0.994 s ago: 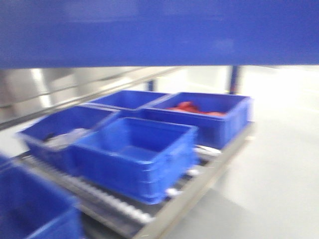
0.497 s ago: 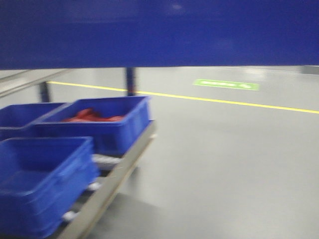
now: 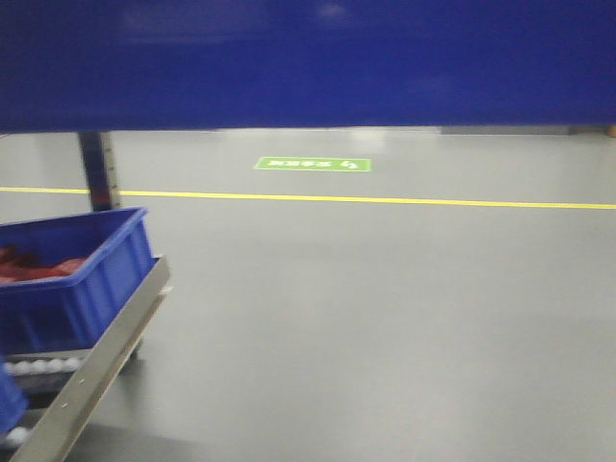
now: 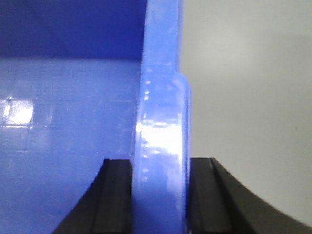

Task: Move blue bin to conveyor side
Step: 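Hold the bin with both grippers while the base backs away and turns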

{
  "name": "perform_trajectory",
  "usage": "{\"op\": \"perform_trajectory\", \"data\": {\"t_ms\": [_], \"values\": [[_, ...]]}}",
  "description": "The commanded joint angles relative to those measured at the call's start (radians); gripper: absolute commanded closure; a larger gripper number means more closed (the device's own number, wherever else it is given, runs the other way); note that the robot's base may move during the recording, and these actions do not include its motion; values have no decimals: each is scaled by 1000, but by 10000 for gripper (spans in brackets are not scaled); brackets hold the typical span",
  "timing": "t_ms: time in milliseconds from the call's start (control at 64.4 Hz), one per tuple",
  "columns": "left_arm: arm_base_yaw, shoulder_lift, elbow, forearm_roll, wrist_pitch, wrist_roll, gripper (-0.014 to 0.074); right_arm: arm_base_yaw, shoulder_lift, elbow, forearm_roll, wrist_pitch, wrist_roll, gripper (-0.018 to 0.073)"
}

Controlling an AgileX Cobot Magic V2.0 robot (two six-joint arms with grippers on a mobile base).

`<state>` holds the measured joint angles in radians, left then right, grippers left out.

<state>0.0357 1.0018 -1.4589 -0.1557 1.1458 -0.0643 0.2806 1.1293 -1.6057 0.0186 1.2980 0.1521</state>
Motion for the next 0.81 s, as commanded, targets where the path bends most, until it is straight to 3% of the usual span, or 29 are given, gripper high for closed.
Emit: {"op": "perform_trajectory", "data": {"t_ms": [0,792], "values": [[-1,-20,-14,32,-98,7,616,-7,-23,-13,-70,-77,-13,640],[-1,-20,-14,32,-150,7,616,-7,-23,-13,-70,-77,-13,640]]}}
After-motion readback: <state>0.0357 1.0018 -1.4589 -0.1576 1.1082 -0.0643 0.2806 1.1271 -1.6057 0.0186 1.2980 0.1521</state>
